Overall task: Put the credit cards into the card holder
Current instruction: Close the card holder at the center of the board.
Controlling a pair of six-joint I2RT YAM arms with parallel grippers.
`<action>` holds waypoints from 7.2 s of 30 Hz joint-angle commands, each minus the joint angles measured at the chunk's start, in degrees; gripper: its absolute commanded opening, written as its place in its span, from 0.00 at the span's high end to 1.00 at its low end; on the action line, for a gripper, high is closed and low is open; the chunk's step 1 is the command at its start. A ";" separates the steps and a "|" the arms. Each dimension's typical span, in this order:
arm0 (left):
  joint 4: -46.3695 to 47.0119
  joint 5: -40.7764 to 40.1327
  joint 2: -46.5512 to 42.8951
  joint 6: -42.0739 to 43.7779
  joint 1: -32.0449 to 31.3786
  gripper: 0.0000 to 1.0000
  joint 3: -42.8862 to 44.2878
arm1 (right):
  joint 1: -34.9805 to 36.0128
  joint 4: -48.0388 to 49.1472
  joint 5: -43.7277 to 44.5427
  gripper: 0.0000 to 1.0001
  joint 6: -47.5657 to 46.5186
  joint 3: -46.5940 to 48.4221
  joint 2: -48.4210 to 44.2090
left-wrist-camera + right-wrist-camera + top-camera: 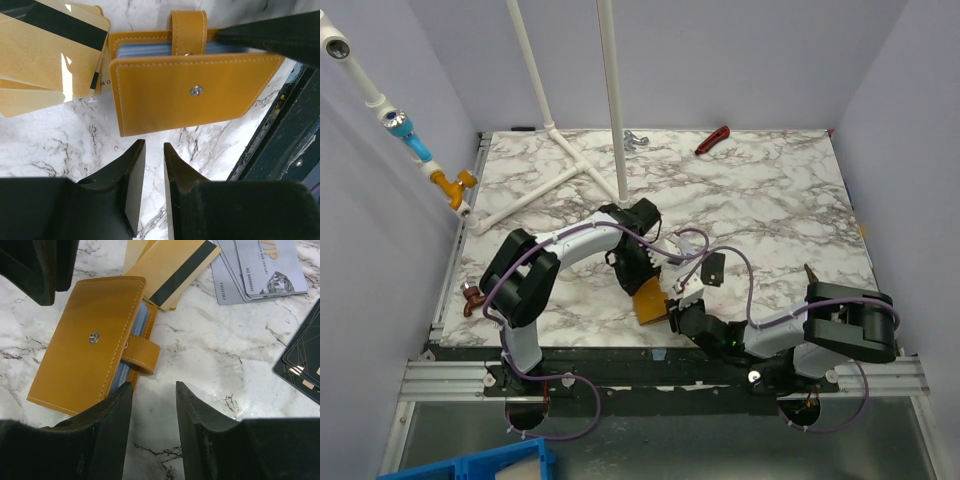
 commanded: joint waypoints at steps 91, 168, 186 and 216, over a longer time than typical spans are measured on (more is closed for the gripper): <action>-2.99 1.45 6.90 4.86 1.05 0.84 4.15 | -2.09 42.06 -3.10 0.83 -24.24 1.64 23.58; 7.88 3.28 -9.18 -8.28 -2.55 0.72 1.89 | -2.63 -17.74 -5.87 0.63 13.49 1.93 -15.28; 35.49 24.03 -27.95 -7.76 2.96 0.76 -21.42 | -16.59 -39.40 -18.93 0.51 20.62 11.98 -22.41; 39.68 -7.30 -17.21 5.72 -18.98 0.64 -25.06 | -26.27 -76.57 -39.05 0.56 21.56 42.08 1.78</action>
